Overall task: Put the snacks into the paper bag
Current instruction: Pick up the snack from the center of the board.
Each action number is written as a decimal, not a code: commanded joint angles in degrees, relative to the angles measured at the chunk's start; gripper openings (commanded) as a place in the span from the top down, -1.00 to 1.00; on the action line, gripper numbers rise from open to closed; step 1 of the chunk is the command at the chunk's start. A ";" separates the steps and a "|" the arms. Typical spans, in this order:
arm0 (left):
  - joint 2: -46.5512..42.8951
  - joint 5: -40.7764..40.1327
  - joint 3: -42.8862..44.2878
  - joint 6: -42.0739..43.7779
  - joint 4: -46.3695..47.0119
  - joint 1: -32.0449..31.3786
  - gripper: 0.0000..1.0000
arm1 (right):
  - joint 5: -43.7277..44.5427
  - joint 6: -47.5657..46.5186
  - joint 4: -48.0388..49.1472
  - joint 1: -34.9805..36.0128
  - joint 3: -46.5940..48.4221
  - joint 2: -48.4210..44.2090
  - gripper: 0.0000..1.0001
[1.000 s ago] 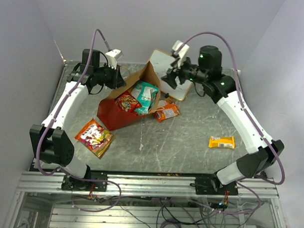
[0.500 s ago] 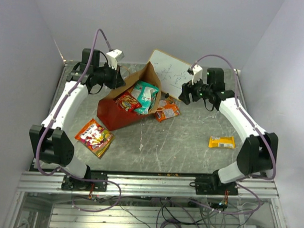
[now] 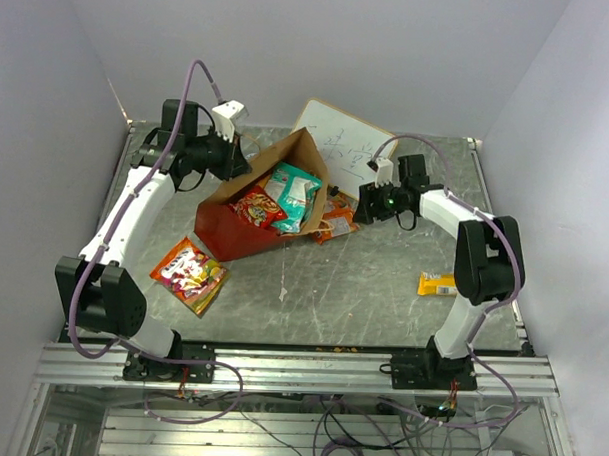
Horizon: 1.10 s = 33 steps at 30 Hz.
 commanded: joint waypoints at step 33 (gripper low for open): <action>0.03 2.29 1.29 1.87 -0.45 0.24 0.86 | -7.20 1.30 -1.18 -1.97 5.34 9.35 0.82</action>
